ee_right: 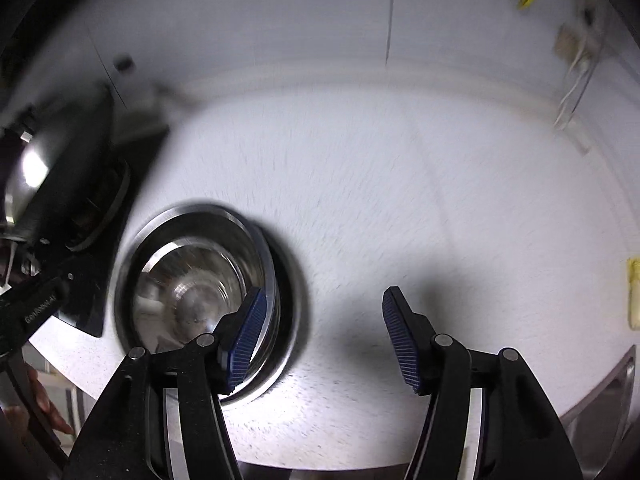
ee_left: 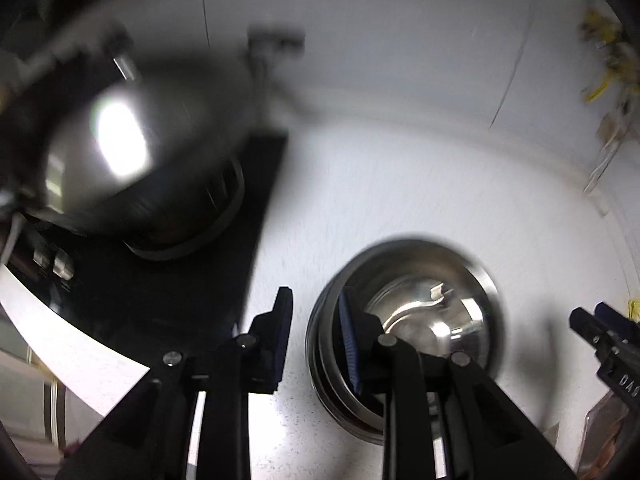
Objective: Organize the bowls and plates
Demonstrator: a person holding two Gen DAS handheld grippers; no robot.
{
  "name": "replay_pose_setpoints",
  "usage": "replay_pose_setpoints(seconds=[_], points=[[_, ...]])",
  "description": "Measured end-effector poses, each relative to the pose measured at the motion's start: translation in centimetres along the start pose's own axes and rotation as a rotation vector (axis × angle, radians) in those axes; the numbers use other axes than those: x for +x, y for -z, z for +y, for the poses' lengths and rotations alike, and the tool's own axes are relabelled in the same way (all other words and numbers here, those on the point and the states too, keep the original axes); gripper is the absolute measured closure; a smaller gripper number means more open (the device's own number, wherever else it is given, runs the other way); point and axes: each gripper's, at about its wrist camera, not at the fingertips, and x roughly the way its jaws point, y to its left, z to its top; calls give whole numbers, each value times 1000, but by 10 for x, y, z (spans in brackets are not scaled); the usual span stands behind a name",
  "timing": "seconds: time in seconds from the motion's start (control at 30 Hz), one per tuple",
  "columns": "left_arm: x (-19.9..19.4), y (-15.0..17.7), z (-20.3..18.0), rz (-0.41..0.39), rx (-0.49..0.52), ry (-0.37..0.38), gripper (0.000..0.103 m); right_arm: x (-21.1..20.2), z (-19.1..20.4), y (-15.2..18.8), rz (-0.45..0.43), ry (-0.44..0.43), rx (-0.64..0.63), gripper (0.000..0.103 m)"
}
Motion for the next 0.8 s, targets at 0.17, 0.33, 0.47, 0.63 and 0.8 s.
replay_pose_setpoints(seconds=[0.17,0.33,0.47,0.63,0.8], points=[[-114,47,-26,-255,50,-18,79,-97,-19,39,-283,36,-41,25],[-188,110,-47,-345,103,-13,79,-158,-36,94,-390,63,-35,25],[-230,148,-52,-403,109,-2,79,-184,-52,133,-416,34,10,22],[-266,183,-44,-469,109,21,79,-217,-67,174,-495,76,56,16],[-289,197,-20,-491,103,25,79,-243,-72,198,-541,93,122,15]])
